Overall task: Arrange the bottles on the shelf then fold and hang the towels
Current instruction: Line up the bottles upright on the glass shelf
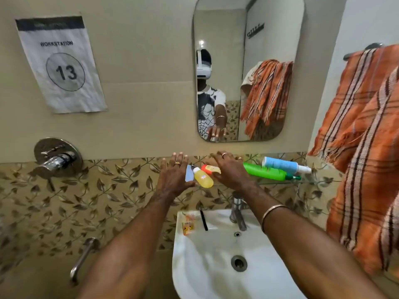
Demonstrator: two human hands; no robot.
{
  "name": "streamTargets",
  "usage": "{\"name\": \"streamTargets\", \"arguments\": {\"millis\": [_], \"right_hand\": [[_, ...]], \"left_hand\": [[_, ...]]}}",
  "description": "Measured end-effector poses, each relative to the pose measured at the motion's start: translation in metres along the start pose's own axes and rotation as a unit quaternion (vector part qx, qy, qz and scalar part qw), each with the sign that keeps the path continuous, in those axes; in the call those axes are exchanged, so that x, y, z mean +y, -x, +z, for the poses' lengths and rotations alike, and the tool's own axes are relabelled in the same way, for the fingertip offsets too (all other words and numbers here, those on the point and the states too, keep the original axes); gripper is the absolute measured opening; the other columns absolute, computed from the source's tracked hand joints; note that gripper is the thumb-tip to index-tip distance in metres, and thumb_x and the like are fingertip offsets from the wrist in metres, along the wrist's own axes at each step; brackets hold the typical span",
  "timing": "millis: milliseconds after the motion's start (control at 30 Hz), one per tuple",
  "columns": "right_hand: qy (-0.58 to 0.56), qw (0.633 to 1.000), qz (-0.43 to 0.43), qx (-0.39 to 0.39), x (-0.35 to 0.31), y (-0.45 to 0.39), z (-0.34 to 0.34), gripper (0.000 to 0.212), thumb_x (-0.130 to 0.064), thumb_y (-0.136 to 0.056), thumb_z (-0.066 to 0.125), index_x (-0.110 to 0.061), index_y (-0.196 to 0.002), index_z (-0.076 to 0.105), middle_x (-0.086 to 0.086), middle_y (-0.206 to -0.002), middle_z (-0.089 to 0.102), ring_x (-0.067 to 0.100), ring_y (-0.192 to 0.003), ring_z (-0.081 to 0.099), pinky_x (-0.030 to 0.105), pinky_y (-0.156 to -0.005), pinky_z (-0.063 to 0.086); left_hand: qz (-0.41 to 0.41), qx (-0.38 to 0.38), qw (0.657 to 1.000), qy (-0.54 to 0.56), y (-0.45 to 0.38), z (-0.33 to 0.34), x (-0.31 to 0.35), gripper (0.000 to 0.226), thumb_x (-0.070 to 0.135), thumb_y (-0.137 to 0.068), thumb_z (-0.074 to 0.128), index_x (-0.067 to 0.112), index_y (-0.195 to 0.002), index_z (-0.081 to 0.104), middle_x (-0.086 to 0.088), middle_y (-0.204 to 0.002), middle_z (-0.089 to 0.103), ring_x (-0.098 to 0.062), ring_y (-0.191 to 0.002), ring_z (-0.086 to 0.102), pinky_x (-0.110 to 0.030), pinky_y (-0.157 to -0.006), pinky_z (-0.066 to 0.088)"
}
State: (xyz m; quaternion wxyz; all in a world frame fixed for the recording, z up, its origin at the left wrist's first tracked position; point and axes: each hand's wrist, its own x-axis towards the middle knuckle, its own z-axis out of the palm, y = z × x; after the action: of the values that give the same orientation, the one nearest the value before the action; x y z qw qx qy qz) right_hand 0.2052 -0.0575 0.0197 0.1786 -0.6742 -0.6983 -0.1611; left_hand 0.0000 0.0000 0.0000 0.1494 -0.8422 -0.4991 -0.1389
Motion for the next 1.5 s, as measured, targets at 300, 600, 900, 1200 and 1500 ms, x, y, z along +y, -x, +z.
{"name": "streamTargets", "arguments": {"millis": [300, 600, 900, 1200, 1500], "right_hand": [[0.011, 0.978, -0.166, -0.125, 0.015, -0.018, 0.079, 0.098, -0.047, -0.083, 0.074, -0.017, -0.159, 0.021, 0.006, -0.168, 0.021, 0.018, -0.155, 0.019, 0.058, -0.12, -0.01], [-0.007, 0.966, -0.251, -0.054, 0.03, -0.027, 0.094, 0.08, -0.031, -0.088, 0.071, -0.013, -0.156, 0.031, 0.013, -0.159, 0.04, 0.023, -0.143, 0.045, 0.044, -0.119, -0.017], [-0.058, 0.95, -0.306, 0.008, 0.037, -0.04, 0.084, 0.046, -0.014, -0.092, 0.067, -0.002, -0.136, 0.057, 0.023, -0.124, 0.069, 0.038, -0.109, 0.069, 0.059, -0.116, 0.032], [-0.13, 0.971, -0.191, -0.062, 0.019, -0.083, 0.064, 0.043, -0.004, -0.094, 0.062, -0.011, -0.135, 0.05, 0.01, -0.114, 0.073, 0.029, -0.11, 0.066, 0.045, -0.12, 0.027], [-0.201, 0.962, -0.154, -0.101, -0.009, -0.119, 0.044, 0.044, -0.008, -0.096, 0.064, -0.017, -0.136, 0.049, 0.004, -0.102, 0.067, 0.025, -0.09, 0.066, 0.032, -0.071, 0.05]], "left_hand": [[0.004, -0.093, 0.996, 0.012, -0.012, 0.054, 0.003, 0.113, 0.073, -0.077, 0.061, 0.016, -0.159, 0.009, -0.006, -0.168, 0.009, -0.028, -0.153, 0.016, -0.048, -0.117, 0.022], [0.002, -0.081, 0.996, 0.038, -0.01, 0.069, 0.008, 0.088, 0.037, -0.086, 0.073, 0.018, -0.157, 0.024, -0.005, -0.165, 0.023, -0.03, -0.14, 0.043, -0.047, -0.111, 0.034], [0.037, -0.012, 0.992, 0.122, -0.011, 0.048, -0.008, 0.055, 0.014, -0.089, 0.071, 0.02, -0.141, 0.054, -0.017, -0.127, 0.067, -0.032, -0.1, 0.071, -0.041, -0.082, 0.059], [-0.027, -0.002, 0.973, 0.23, -0.03, 0.009, -0.045, 0.036, 0.001, -0.082, 0.073, 0.014, -0.115, 0.068, -0.004, -0.103, 0.072, -0.021, -0.09, 0.065, -0.024, -0.069, 0.046], [-0.018, -0.026, 0.969, 0.243, -0.052, -0.011, -0.082, 0.028, -0.003, -0.084, 0.069, 0.013, -0.107, 0.068, -0.002, -0.097, 0.068, -0.024, -0.086, 0.065, -0.038, -0.075, 0.056]]}}
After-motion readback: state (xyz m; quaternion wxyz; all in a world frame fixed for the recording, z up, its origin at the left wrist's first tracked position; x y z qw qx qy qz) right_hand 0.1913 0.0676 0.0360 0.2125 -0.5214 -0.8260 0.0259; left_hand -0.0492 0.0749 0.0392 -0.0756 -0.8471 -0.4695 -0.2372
